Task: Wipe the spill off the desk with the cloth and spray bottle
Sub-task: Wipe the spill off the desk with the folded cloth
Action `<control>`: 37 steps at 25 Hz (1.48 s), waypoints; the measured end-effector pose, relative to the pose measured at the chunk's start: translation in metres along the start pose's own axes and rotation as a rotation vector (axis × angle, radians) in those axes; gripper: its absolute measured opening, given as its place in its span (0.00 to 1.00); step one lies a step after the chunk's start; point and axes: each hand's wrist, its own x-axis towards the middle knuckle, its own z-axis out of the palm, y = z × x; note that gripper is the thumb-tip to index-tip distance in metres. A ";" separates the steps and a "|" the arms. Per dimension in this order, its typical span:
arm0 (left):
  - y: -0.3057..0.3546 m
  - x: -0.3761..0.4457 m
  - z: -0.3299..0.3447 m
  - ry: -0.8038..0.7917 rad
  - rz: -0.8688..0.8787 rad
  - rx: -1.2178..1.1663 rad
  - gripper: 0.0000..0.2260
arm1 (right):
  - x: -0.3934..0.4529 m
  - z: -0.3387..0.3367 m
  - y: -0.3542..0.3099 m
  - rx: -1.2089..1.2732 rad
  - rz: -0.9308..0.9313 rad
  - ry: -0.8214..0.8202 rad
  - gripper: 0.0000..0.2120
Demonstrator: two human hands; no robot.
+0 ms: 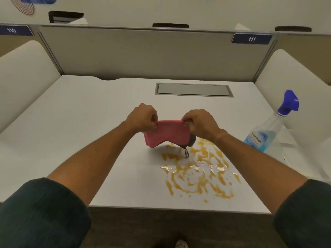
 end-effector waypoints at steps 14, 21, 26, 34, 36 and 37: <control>0.013 -0.066 0.089 -0.006 0.055 0.137 0.09 | -0.082 0.039 0.011 0.107 0.109 -0.099 0.10; 0.002 -0.111 0.136 -0.062 0.149 0.157 0.08 | -0.121 0.065 0.007 0.040 0.138 -0.339 0.09; -0.016 -0.123 0.147 -0.145 0.222 0.022 0.09 | -0.122 0.077 0.003 -0.083 0.084 -0.449 0.10; -0.061 -0.099 0.153 0.096 0.054 -0.036 0.18 | -0.092 0.122 -0.020 -0.064 0.051 -0.221 0.24; -0.071 -0.088 0.158 0.087 -0.021 -0.061 0.24 | -0.082 0.135 -0.024 -0.067 -0.009 -0.248 0.30; -0.077 -0.083 0.160 0.079 -0.044 -0.063 0.26 | -0.075 0.140 -0.024 -0.076 -0.052 -0.266 0.32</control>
